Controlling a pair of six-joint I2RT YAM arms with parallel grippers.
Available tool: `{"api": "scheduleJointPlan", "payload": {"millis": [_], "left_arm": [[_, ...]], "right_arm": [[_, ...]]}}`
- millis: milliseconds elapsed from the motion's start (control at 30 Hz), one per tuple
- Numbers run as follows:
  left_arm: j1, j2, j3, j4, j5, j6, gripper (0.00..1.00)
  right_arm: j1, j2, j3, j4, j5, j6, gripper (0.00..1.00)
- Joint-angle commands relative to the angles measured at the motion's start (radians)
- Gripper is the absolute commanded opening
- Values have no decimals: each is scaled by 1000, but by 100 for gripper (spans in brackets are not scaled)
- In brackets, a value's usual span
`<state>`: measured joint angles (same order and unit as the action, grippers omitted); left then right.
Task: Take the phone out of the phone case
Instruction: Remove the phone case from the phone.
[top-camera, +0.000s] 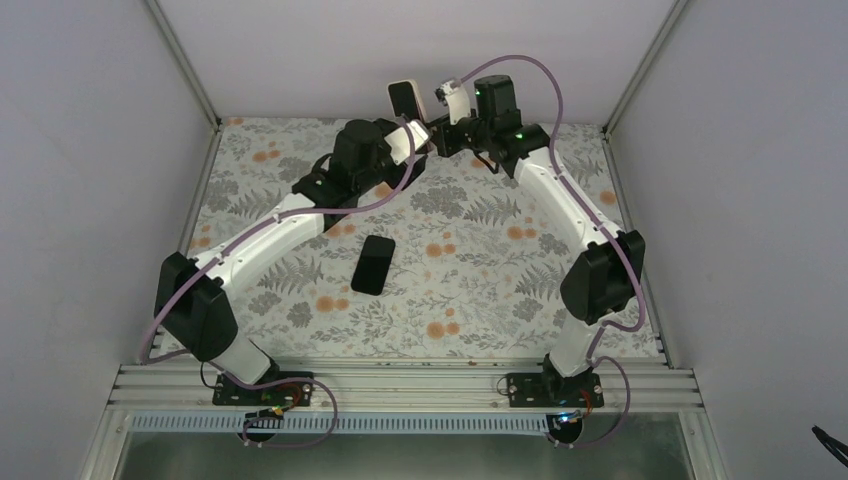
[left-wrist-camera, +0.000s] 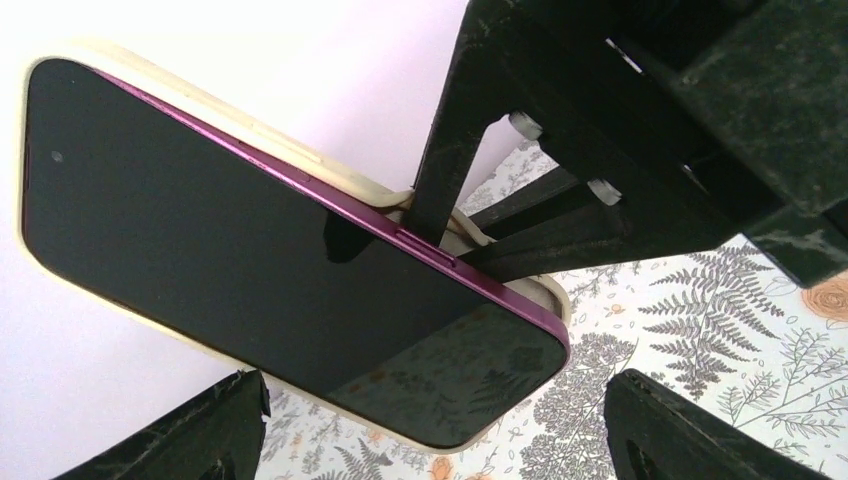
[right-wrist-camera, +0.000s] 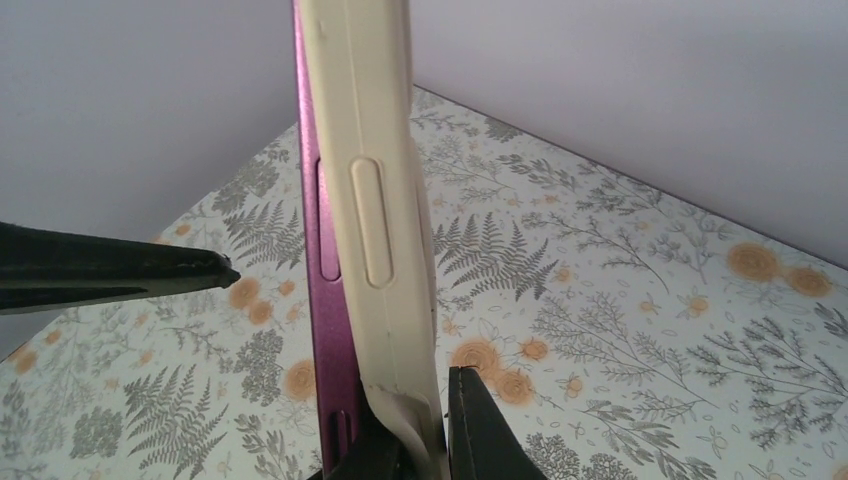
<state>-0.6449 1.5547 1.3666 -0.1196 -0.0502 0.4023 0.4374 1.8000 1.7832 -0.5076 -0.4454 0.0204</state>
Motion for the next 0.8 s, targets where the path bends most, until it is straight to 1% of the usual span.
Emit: {"api": "scheduleJointPlan", "payload": {"millis": [0,233,400,533,633,767], "left_arm": [[-8,23,43,32,-11,-33,83],[-9,28,53,9,27,-49,82],[-10,52,73,5,-4,-59,80],[-18,69,83,30,-89,-60,78],[-23,84,109,3,-69,-63,78],[-34,86,101,-3,-58,-67,78]], "right_arm": [[3,-61,-7,96,25,30,3],[4,-63,2,98,20,37,3],[7,-64,5,97,16,39,3],[9,-72,3,96,18,43,3],[11,-76,4,97,19,48,3],[11,-81,11,97,33,49,3]]}}
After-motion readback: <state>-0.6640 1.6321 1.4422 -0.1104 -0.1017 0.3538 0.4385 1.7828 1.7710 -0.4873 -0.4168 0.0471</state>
